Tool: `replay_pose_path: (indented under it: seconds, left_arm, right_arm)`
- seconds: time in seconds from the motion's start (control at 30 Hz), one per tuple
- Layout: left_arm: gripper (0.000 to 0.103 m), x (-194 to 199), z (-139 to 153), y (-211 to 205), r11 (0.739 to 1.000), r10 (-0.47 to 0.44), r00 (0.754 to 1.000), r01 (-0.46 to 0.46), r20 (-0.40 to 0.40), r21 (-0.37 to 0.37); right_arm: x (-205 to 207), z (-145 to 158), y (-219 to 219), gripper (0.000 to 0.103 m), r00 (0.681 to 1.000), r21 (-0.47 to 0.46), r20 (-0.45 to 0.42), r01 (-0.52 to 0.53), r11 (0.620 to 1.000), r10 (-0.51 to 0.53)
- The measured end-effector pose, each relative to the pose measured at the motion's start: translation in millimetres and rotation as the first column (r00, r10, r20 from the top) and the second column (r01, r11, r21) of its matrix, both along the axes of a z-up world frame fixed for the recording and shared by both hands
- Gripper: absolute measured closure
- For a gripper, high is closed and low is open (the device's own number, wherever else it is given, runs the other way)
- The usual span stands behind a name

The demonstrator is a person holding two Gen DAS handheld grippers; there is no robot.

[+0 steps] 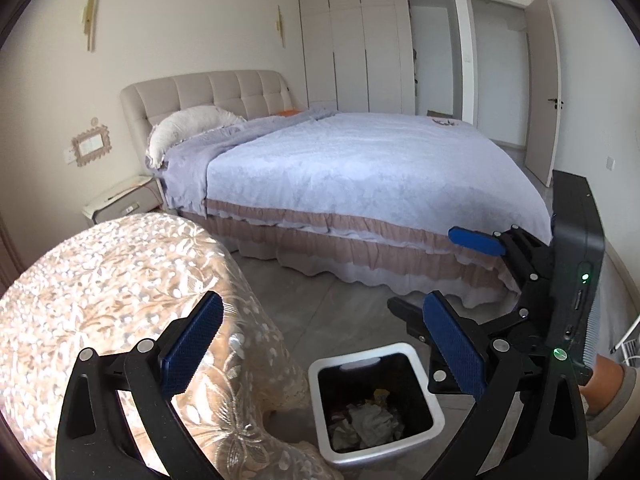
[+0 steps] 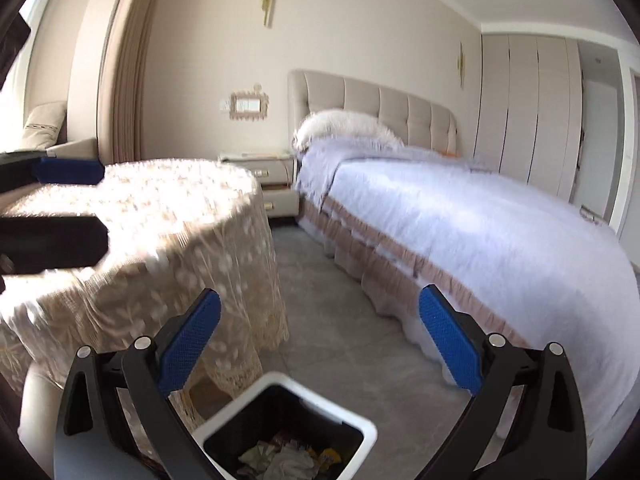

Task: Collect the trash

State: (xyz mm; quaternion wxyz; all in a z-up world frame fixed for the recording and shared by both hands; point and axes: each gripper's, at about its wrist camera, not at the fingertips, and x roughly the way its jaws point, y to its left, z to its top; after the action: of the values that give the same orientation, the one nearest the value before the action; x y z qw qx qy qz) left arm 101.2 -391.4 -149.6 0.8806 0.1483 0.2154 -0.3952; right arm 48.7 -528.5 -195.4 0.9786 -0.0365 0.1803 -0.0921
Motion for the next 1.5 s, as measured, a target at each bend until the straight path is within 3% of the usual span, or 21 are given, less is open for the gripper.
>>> replay_pose_path:
  seconds: [0.23, 0.4, 0.53, 0.73, 0.8, 0.9, 1.0, 1.13, 1.2, 1.3, 1.33, 1.5]
  left_arm:
    - [0.005, 0, 36, 54, 0.992, 0.099, 0.993, -0.093, 0.066, -0.081]
    - [0.005, 4, 57, 105, 0.968, 0.235, 0.966, -0.223, 0.104, -0.117]
    - [0.005, 7, 70, 151, 0.934, 0.349, 0.928, -0.332, 0.128, -0.134]
    - [0.005, 12, 87, 221, 0.861, 0.502, 0.854, -0.481, 0.134, -0.165]
    - [0.005, 11, 94, 238, 0.851, 0.522, 0.838, -0.503, 0.155, -0.15]
    - [0.005, 10, 101, 261, 0.813, 0.583, 0.788, -0.57, 0.201, -0.122]
    - [0.005, 10, 107, 285, 0.793, 0.61, 0.775, -0.593, 0.168, -0.14]
    - [0.005, 9, 109, 304, 0.793, 0.608, 0.786, -0.595, 0.111, -0.133]
    - [0.005, 6, 108, 311, 0.773, 0.634, 0.764, -0.621, 0.117, -0.131]
    - [0.005, 3, 110, 324, 0.712, 0.701, 0.703, -0.685, 0.116, -0.153]
    - [0.005, 3, 111, 328, 0.701, 0.712, 0.693, -0.694, 0.112, -0.16]
    - [0.005, 3, 113, 335, 0.685, 0.727, 0.677, -0.708, 0.109, -0.169]
  right_arm:
    - [-2, 52, 46, 0.004, 0.992, -0.099, 0.099, -0.067, 0.993, 0.076]
    - [11, 72, 89, 0.004, 0.978, -0.15, 0.122, -0.15, 0.977, 0.169]
    - [21, 85, 126, 0.004, 0.967, -0.149, 0.149, -0.184, 0.972, 0.206]
    - [36, 103, 184, 0.004, 0.951, -0.138, 0.187, -0.222, 0.965, 0.246]
    - [43, 108, 205, 0.004, 0.948, -0.159, 0.186, -0.231, 0.96, 0.259]
    - [52, 115, 237, 0.004, 0.946, -0.185, 0.178, -0.238, 0.953, 0.271]
    - [51, 121, 264, 0.004, 0.935, -0.194, 0.187, -0.267, 0.944, 0.303]
    - [57, 128, 289, 0.004, 0.917, -0.156, 0.167, -0.338, 0.928, 0.362]
    - [56, 132, 295, 0.004, 0.911, -0.141, 0.171, -0.355, 0.924, 0.376]
    - [55, 136, 302, 0.004, 0.908, -0.14, 0.176, -0.36, 0.923, 0.381]
    - [55, 137, 303, 0.004, 0.907, -0.138, 0.175, -0.363, 0.921, 0.384]
    - [54, 141, 305, 0.004, 0.904, -0.15, 0.18, -0.365, 0.919, 0.388]
